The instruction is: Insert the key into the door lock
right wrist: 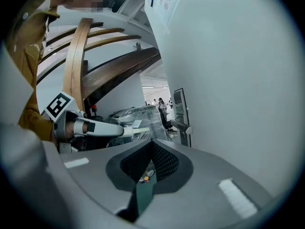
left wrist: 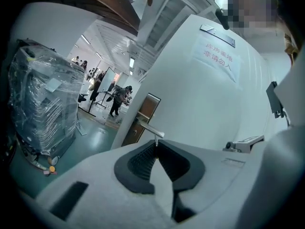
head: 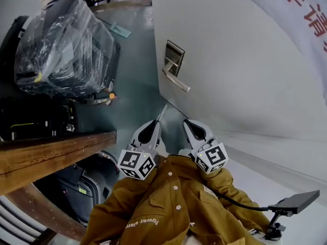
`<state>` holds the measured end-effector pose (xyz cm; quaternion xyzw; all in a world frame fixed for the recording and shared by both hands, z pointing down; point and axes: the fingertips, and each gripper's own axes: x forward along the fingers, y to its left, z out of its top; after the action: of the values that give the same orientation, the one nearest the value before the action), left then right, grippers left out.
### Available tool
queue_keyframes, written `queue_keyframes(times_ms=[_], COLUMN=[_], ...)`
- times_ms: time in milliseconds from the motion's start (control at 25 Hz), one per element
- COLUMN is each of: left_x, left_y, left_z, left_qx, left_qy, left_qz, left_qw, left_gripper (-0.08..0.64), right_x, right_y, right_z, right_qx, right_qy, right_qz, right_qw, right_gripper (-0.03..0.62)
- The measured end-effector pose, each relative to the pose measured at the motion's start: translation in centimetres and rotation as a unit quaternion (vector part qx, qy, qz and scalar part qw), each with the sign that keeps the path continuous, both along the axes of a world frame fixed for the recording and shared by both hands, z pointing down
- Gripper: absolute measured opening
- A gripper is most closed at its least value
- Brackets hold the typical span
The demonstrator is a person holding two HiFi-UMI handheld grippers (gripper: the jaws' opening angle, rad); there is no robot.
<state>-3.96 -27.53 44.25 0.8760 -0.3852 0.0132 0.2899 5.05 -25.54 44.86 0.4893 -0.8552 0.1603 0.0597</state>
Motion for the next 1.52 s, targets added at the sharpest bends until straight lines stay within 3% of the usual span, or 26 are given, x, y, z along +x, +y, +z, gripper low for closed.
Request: queue_keyframes(times_ms=[360,560,720,800,960,1160,1360,1520], left_x=[0.3,0.2,1.1,1.7,2.8,3.6,5.1,5.6], left_y=[-5.7,-8.7,-11.4,-12.7,-15.2,-16.4,-17.0,-16.7], left_z=[2.0,5.8,7.9,8.7,9.9,10.2,9.4,9.0], left_qx=[-0.065,-0.124,-0.142,-0.161,-0.205,-0.228,-0.261,-0.270], left_qy=[0.068,0.115,0.151,0.181,0.249,0.288,0.344,0.351], left_qz=[0.015,-0.011,-0.007,-0.006,-0.018,-0.014,-0.004,0.009], left_qw=[0.9954,0.9856,0.9782,0.9702,0.9464,0.9301,0.9020,0.8965], left_gripper=[0.021,0.021,0.021,0.021,0.022,0.023,0.023,0.023], right_x=[-1.0,-0.8,0.2,0.8,2.0,2.8,3.6,3.6], right_y=[-3.8,-4.1,-4.1,-4.0,-4.1,-4.1,-4.0,-4.0], right_z=[-0.8,-1.0,-0.8,-0.7,-0.6,-0.6,-0.4,-0.4], right_qx=[0.000,-0.001,-0.002,-0.005,-0.007,-0.008,-0.009,-0.009], right_qy=[0.021,0.029,0.030,0.029,0.028,0.028,0.026,0.027], right_qz=[0.013,0.006,0.014,0.021,0.037,0.052,0.066,0.068], right_qw=[1.000,1.000,0.999,0.999,0.999,0.998,0.997,0.997], right_gripper=[0.006,0.006,0.006,0.005,0.005,0.006,0.006,0.006])
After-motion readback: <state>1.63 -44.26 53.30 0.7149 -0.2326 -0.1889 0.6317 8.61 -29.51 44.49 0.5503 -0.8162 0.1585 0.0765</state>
